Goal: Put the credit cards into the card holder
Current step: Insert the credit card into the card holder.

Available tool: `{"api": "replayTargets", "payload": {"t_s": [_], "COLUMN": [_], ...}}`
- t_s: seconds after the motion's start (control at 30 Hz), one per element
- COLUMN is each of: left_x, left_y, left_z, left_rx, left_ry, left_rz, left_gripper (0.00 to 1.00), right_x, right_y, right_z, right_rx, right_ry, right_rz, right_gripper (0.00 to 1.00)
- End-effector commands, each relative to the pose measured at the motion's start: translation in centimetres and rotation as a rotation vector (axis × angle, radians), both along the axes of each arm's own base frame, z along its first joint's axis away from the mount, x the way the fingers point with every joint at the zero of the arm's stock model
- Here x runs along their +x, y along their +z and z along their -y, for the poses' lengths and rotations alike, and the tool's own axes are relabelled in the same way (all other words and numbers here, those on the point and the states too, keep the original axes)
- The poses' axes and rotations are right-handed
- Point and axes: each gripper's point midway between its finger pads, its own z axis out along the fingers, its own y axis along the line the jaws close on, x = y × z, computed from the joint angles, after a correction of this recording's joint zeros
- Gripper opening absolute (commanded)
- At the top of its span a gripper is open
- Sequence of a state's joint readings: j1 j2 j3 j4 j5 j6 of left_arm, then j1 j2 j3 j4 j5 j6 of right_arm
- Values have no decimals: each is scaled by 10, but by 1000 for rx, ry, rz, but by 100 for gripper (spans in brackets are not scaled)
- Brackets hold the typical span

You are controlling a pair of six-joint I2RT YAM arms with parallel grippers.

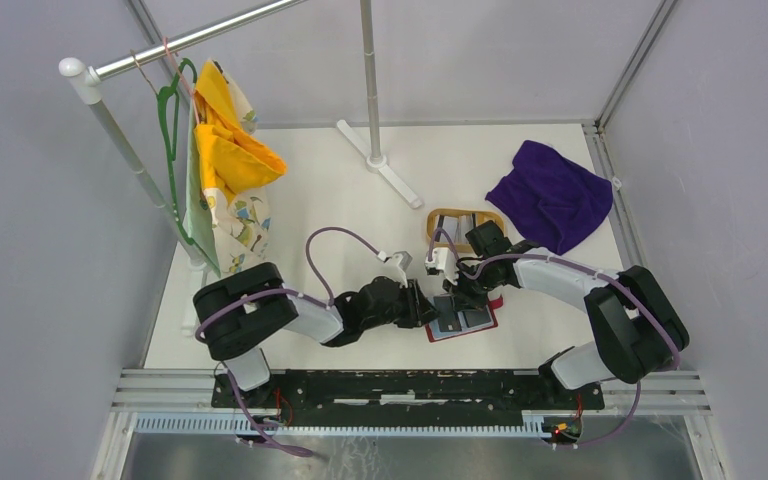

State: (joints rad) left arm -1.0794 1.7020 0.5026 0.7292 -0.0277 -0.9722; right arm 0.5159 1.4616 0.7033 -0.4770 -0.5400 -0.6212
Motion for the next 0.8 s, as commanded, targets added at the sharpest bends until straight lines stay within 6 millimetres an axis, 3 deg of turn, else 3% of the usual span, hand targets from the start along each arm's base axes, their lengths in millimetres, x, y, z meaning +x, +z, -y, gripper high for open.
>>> {"api": "replayTargets", "payload": {"t_s": [0.0, 0.17, 0.3, 0.5, 0.77], "left_x": [0, -2, -4, -8, -10], "left_y": [23, 33, 39, 45, 51], "left_z": [22, 31, 37, 50, 80], "left_rx": [-110, -151, -172, -215, -223], "left_ry": [-35, -69, -92, -139, -202], "left_rz": [-4, 14, 26, 35, 50], "left_gripper": [38, 38, 38, 43, 52], "right_x": [7, 9, 17, 36, 60], "right_y": [-2, 11, 38, 68, 82], "right_z": [4, -1, -4, 11, 34], "right_rx": [-30, 17, 116, 207, 219], "right_ry": [-14, -6, -21, -110, -262], "right_rz": [10, 16, 55, 142, 218], "right_gripper": [8, 13, 21, 26, 27]}}
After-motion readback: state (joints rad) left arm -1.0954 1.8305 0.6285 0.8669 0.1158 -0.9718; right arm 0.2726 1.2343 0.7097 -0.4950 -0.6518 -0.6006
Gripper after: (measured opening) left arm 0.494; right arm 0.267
